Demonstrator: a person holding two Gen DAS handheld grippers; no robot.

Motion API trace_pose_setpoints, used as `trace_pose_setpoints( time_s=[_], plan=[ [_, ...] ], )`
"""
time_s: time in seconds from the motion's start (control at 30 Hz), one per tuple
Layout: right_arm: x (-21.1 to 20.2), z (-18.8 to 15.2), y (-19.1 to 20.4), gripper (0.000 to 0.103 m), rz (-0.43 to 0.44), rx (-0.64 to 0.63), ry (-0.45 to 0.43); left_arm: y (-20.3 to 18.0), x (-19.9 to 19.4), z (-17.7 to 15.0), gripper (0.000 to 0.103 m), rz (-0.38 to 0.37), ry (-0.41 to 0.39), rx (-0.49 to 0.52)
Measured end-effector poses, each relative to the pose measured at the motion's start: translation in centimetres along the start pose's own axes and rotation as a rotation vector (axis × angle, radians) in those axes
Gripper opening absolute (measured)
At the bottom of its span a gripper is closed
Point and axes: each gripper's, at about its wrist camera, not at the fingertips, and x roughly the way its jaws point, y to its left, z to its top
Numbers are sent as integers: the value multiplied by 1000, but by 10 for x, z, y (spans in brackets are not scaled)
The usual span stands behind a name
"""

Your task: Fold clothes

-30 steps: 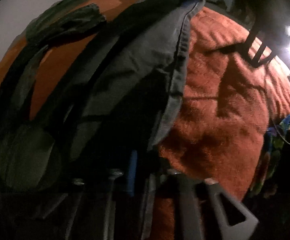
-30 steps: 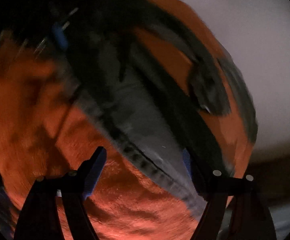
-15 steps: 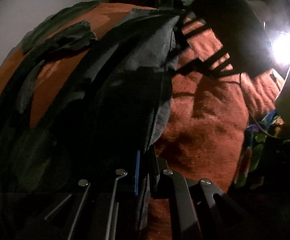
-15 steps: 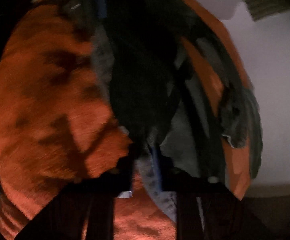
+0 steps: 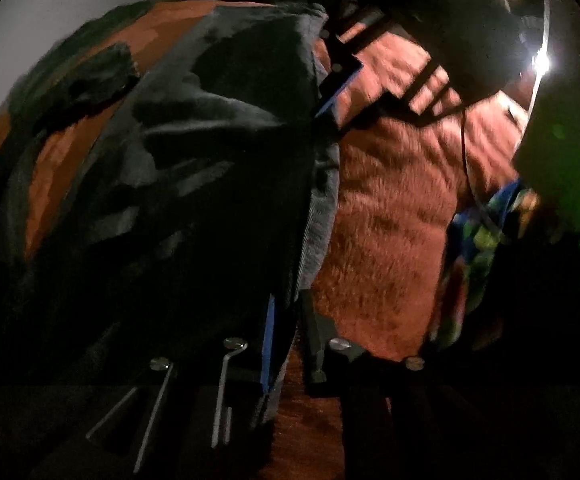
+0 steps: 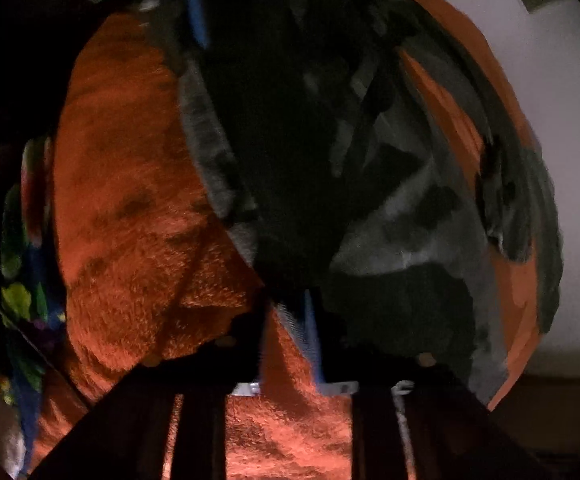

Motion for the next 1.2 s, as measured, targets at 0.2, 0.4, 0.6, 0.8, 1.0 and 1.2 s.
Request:
trace_pose_setpoints(
  time_s=[0.2,0.4,0.6,0.8,1.0,1.2],
  plan=[
    [-27,-52,-90,34,42,509,-62,42,-43,-5,39,-129,-64,-199],
    [-16,-176,-179,43,23,1212,-51,102,-70,-65,39,-54,-36,-513],
    [4,-300,-213,43,121,1893,-140,156,-115,-186,39,116,-13,-1027],
    [41,-330,-231,43,113,2073,-82,161,-164,-295,39,265,-49,-1449],
    [51,-326,-242,19,-18,2044,18,137,-166,-360,39,276,-41,-1692],
    [14,-326,-243,7,-140,2060,-12,117,-160,-385,42,198,-48,-1786]
  ],
)
